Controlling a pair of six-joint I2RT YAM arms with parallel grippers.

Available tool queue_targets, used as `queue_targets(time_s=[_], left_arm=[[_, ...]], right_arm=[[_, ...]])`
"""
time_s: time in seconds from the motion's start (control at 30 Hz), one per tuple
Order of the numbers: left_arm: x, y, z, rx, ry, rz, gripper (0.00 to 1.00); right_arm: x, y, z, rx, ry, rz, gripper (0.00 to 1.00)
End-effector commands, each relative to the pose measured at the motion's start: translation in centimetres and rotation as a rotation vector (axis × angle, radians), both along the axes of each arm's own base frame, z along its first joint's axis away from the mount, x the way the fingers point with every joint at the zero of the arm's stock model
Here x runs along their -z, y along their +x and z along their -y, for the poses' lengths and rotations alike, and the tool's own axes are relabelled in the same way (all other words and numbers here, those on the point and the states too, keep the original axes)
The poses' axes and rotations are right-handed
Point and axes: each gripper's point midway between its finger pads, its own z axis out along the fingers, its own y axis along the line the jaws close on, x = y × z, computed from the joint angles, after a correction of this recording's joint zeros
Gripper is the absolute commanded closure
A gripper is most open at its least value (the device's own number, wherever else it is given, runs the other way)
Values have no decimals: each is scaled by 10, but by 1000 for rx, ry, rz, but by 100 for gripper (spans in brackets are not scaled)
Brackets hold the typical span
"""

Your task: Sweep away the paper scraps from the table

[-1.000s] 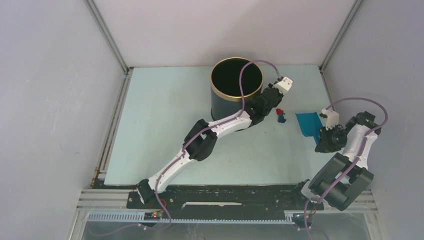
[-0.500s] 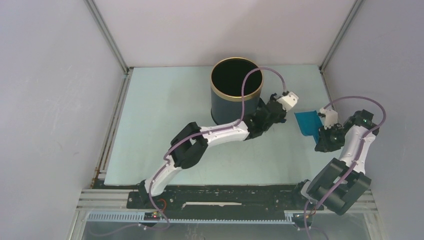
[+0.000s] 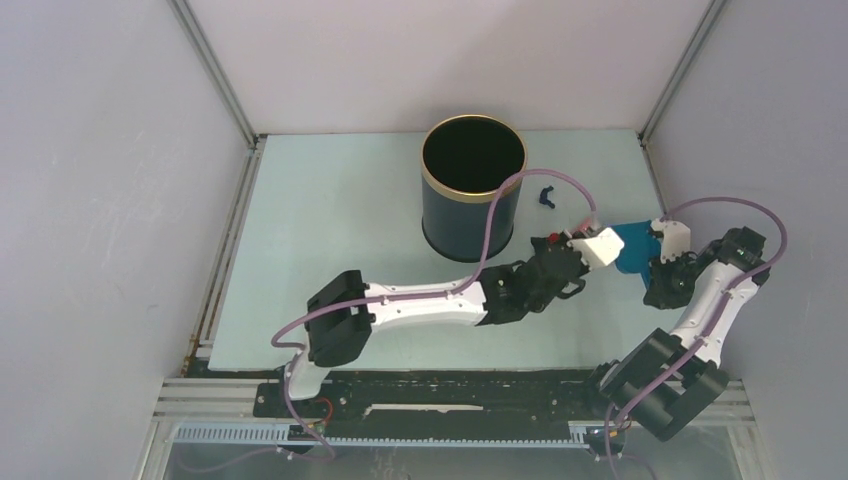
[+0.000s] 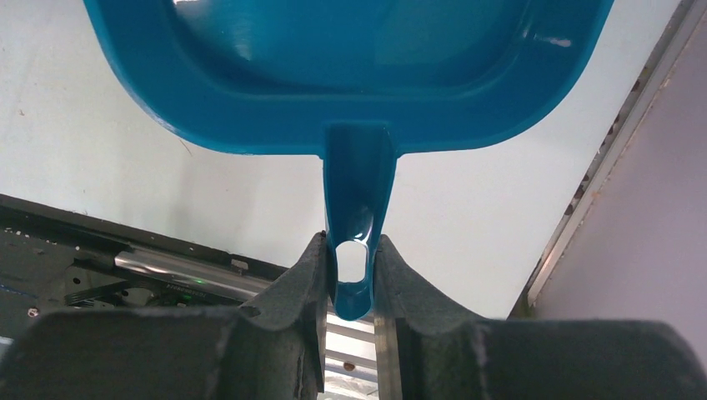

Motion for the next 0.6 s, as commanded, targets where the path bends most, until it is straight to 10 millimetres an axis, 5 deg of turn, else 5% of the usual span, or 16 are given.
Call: queue_targets(time_s=[0.0, 0.2, 0.57], left_arm=[[-55, 54, -14, -160, 12, 221, 100], [-26, 117, 5, -247, 132, 371, 100], [-17, 199, 31, -163, -103, 241, 100]], right_arm=[[-6, 1, 1, -11, -13, 42, 100], [-4, -2, -4, -14, 23, 28, 100], [17, -4, -17, -14, 186, -56, 100]])
